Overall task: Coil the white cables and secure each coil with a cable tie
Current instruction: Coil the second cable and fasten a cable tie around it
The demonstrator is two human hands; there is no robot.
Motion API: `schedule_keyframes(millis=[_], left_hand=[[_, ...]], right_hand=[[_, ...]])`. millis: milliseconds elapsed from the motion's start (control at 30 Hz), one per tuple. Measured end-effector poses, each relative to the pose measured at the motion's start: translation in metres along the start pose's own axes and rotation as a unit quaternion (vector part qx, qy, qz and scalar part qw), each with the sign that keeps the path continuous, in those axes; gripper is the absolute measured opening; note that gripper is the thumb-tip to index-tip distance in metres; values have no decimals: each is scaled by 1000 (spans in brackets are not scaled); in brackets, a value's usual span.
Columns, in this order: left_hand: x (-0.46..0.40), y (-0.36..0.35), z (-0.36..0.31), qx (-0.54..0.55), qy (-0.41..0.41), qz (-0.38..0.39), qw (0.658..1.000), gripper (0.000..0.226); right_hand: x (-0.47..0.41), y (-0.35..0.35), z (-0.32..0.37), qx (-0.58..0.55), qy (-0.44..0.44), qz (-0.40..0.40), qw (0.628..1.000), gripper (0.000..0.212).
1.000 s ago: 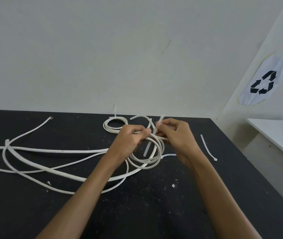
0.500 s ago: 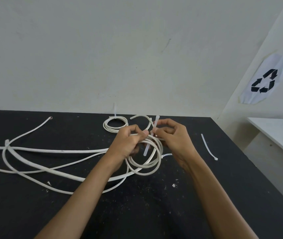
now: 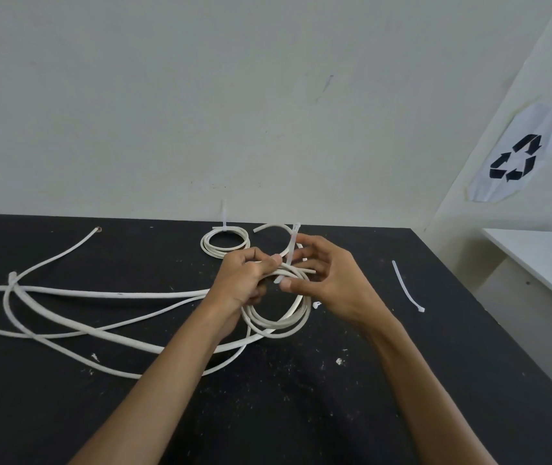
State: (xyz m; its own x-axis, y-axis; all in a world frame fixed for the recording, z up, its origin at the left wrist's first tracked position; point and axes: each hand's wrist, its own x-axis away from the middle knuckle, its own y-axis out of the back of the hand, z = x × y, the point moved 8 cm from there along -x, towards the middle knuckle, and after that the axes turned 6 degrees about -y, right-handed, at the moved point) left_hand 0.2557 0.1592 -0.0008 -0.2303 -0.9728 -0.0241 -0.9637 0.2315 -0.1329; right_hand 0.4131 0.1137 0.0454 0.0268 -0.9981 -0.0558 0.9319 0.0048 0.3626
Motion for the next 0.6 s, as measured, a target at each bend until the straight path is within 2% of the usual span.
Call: schedule_keyframes(millis=[100, 233, 500, 600], left_hand=[[-1, -1, 2, 26, 17, 1, 1000, 25], [0, -3, 4, 54, 39, 9, 998, 27], [4, -6, -2, 16, 35, 7, 999, 15], [5, -8, -3, 2, 22, 12, 1000, 16]], right_hand=[[-2, 2, -1, 19, 12, -30, 999, 75], [-2, -6, 0, 80, 36, -38, 995, 82], [-2, -2, -7, -30, 34, -97, 994, 47], [0, -2, -4, -33, 43, -111, 992, 37]])
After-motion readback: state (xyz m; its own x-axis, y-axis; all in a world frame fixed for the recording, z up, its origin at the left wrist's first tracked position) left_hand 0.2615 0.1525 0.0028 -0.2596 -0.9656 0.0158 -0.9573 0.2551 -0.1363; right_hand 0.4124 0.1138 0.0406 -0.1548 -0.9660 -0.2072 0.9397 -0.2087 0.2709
